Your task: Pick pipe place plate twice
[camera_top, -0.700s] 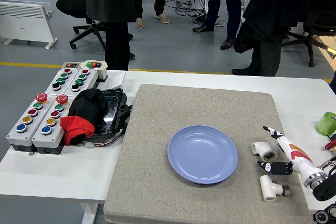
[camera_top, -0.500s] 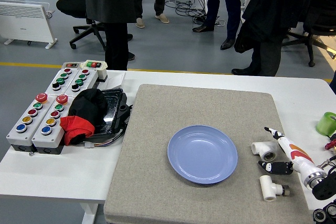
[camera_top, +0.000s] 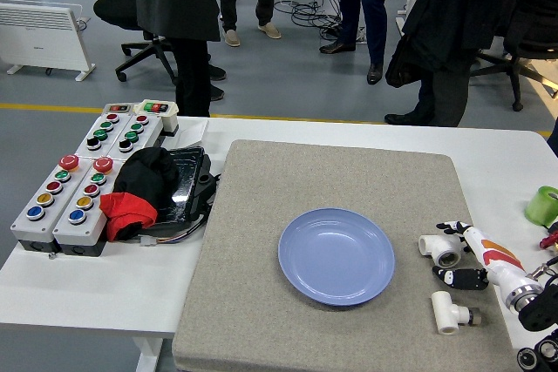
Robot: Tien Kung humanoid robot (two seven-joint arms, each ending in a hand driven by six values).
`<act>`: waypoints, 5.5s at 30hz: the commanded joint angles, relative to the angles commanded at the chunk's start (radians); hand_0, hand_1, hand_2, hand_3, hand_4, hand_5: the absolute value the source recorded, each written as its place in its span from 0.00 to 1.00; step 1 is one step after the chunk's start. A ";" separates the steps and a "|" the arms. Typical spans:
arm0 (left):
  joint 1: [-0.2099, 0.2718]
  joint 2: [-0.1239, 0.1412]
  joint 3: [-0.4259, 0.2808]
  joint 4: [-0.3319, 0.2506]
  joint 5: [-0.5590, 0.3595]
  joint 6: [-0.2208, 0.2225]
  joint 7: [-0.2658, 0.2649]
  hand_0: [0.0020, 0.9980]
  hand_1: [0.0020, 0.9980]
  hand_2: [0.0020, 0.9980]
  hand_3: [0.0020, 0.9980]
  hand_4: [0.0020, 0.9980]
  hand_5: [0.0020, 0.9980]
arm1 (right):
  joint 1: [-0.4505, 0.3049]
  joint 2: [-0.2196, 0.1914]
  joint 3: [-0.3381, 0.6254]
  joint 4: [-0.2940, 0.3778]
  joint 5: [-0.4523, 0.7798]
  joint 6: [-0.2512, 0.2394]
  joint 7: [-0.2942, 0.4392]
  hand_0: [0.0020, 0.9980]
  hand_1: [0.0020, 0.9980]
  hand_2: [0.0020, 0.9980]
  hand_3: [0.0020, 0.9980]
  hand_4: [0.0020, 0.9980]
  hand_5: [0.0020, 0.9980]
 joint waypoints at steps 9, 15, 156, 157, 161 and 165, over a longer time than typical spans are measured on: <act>-0.005 0.000 0.003 0.000 -0.006 0.002 -0.001 0.72 0.75 0.70 0.65 0.40 1.00 | 0.002 -0.003 0.002 0.006 0.000 -0.029 0.023 0.36 0.49 0.56 0.71 0.65 0.27; -0.008 0.001 0.004 0.000 -0.006 0.001 -0.001 0.72 0.75 0.70 0.65 0.40 1.00 | 0.000 -0.009 0.009 0.026 0.004 -0.043 0.032 0.34 0.48 0.55 0.70 0.61 0.27; -0.002 0.002 0.003 0.000 0.008 0.004 -0.002 0.72 0.75 0.70 0.65 0.40 1.00 | -0.208 -0.206 0.064 0.468 -0.063 0.398 -0.140 0.46 0.57 0.66 0.79 0.76 0.41; -0.002 0.001 0.003 0.000 0.009 0.004 -0.002 0.72 0.75 0.70 0.65 0.40 1.00 | -0.208 -0.206 0.064 0.469 -0.063 0.396 -0.140 0.38 0.51 0.61 0.76 0.73 0.37; 0.000 0.001 0.002 0.000 0.010 0.003 -0.002 0.72 0.75 0.70 0.65 0.40 1.00 | -0.210 -0.206 0.066 0.475 -0.063 0.384 -0.137 0.38 0.51 0.61 0.76 0.73 0.37; 0.001 0.001 0.002 0.000 0.011 0.003 -0.002 0.72 0.75 0.70 0.65 0.40 1.00 | -0.212 -0.208 0.068 0.485 -0.062 0.378 -0.135 0.37 0.49 0.61 0.76 0.72 0.37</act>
